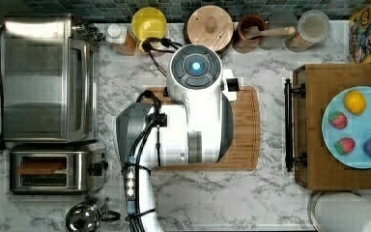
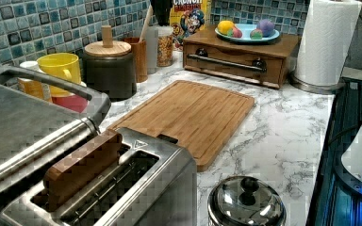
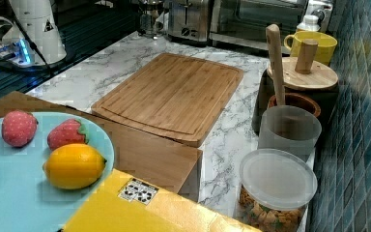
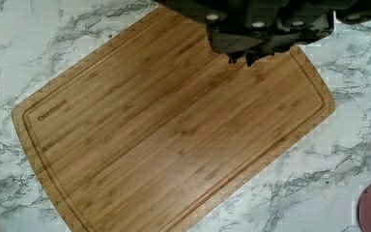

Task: Turn on the toaster.

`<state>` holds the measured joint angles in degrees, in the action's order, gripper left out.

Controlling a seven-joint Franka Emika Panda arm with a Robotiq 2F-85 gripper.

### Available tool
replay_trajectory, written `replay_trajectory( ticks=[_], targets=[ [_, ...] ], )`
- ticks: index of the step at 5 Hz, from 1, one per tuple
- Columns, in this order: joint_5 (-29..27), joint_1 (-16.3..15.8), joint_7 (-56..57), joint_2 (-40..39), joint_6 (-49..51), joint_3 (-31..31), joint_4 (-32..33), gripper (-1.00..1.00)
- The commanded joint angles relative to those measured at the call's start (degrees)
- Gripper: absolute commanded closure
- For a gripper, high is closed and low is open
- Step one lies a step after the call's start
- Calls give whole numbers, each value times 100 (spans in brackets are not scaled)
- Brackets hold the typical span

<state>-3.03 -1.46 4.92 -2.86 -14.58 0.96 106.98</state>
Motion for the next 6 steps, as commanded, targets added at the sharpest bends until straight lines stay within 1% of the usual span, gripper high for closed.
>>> replay_trajectory(
  ticks=[1, 2, 3, 5, 6],
  targets=[
    [-82, -29, 107, 0, -20, 35, 4, 100],
    [-250, -26, 556, -244, -73, 73, -278, 100],
    [-144, -242, 959, -318, -314, 280, -260, 100],
    [-374, -473, 1654, -277, -545, 494, -179, 100],
    [-482, -438, 1873, 115, -1026, 661, 154, 100]
  ],
)
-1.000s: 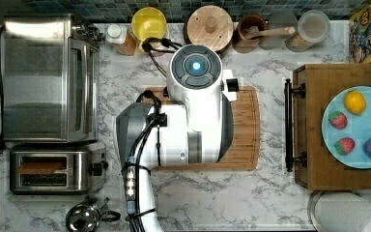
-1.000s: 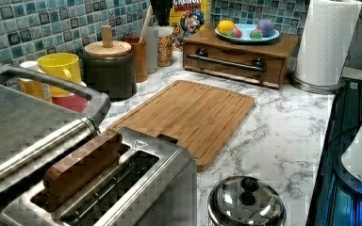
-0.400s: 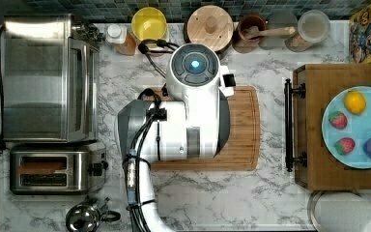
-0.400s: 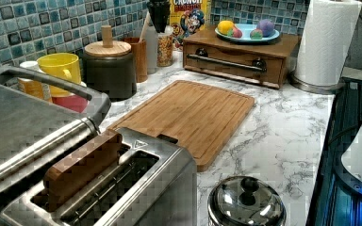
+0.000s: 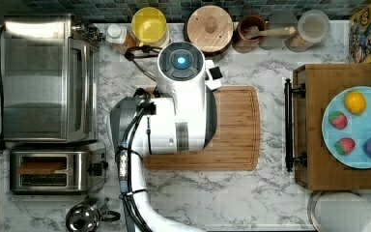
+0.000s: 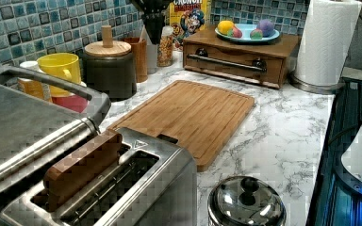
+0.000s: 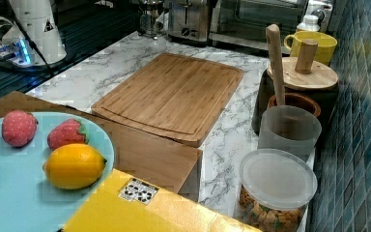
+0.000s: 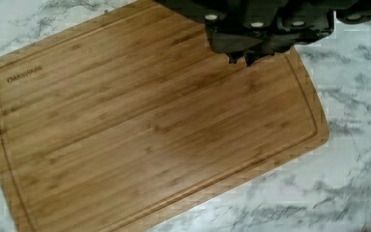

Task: Turn on the toaster.

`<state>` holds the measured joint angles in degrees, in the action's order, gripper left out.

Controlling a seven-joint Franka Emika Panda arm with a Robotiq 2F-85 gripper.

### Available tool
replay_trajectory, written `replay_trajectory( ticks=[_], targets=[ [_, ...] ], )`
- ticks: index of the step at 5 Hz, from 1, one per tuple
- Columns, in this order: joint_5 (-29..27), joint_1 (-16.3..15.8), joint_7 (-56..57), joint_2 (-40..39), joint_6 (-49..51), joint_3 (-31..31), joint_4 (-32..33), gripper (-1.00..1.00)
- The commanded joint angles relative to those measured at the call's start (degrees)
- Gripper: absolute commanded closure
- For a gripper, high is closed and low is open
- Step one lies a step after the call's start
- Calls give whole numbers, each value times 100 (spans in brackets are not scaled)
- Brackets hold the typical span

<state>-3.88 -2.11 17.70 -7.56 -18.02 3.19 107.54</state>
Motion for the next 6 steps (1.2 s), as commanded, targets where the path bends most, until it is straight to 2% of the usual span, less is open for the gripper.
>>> replay_trajectory(
  ticks=[1, 2, 4, 5, 6],
  targets=[
    [-468, -475, 888, 662, -583, 515, 56, 100],
    [-218, -603, 996, 624, -477, 755, 110, 100],
    [-200, -860, 1157, 795, -371, 975, 458, 100],
    [-388, -901, 1064, 1190, -366, 998, 904, 100],
    [-301, -1021, 1152, 1001, -44, 1103, 817, 100]
  ],
)
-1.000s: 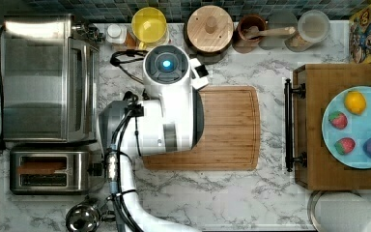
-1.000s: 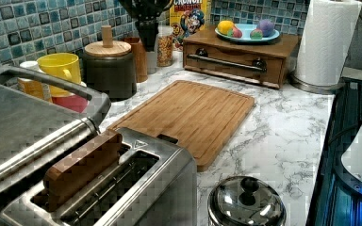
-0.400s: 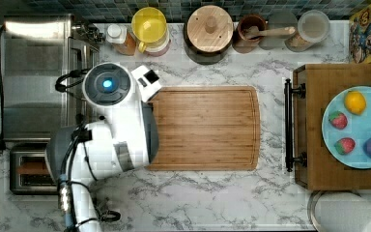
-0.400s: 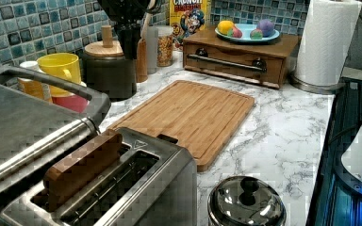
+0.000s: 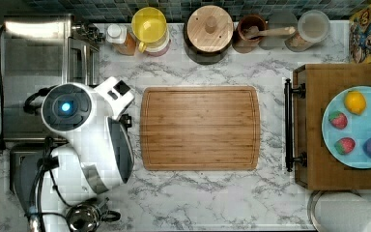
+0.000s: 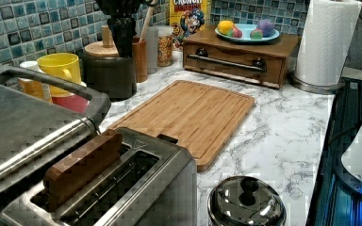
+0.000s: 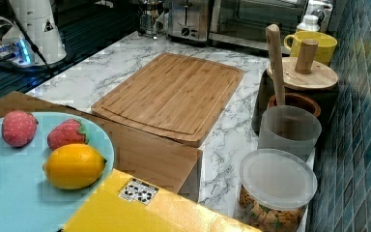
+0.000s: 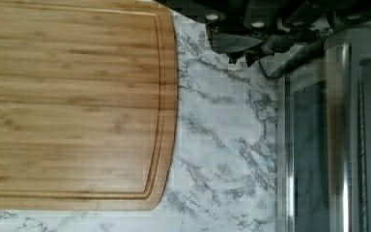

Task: Turn on the toaster.

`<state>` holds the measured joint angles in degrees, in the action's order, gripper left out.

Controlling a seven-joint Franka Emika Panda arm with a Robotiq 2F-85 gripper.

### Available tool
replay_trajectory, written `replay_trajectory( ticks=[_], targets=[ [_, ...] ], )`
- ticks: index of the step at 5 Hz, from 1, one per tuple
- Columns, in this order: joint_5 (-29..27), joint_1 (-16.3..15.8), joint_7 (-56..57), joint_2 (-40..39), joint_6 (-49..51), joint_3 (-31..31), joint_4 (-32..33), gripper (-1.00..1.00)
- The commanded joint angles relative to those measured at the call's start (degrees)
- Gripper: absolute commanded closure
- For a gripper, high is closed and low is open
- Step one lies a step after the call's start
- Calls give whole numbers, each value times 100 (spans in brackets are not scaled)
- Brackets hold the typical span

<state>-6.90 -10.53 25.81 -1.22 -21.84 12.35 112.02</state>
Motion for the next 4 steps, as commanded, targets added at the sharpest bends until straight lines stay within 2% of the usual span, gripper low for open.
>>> replay_trajectory(
  ticks=[1, 2, 3, 4],
  targets=[
    [-117, -229, 412, 627, 213, 262, 663, 100],
    [-105, -290, 370, 719, 161, 434, 849, 100],
    [-45, -157, 376, 605, 401, 718, 869, 100],
    [-243, -418, 377, 664, 228, 558, 1088, 100]
  ],
)
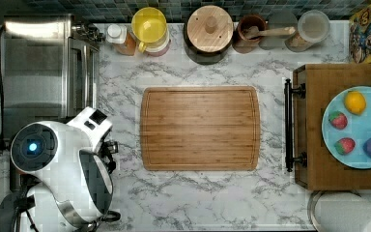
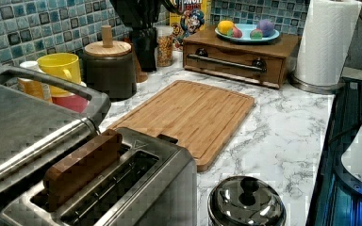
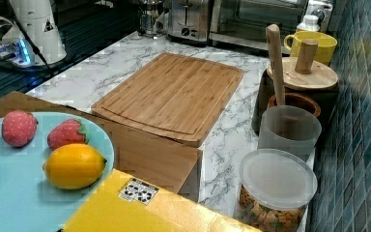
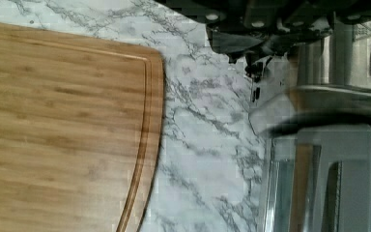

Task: Turn on the toaster.

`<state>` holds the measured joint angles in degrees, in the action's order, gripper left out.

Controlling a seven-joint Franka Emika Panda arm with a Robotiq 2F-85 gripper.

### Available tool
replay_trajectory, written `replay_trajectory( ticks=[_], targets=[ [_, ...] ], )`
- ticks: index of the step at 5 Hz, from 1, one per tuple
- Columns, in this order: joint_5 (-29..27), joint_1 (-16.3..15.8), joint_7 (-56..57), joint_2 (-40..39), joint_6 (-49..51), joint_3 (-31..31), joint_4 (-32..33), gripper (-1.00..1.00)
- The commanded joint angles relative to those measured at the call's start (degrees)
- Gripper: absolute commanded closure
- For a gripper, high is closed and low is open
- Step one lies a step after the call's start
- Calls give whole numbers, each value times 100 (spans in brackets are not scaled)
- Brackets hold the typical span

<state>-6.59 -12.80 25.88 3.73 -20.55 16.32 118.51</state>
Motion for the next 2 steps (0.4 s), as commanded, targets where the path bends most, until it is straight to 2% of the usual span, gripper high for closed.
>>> replay_trajectory(
  ticks=[1, 2],
  targets=[
    [-547, -235, 383, 268, -51, 194, 574, 100],
    [-699, -218, 293, 297, -412, 238, 705, 100]
  ],
)
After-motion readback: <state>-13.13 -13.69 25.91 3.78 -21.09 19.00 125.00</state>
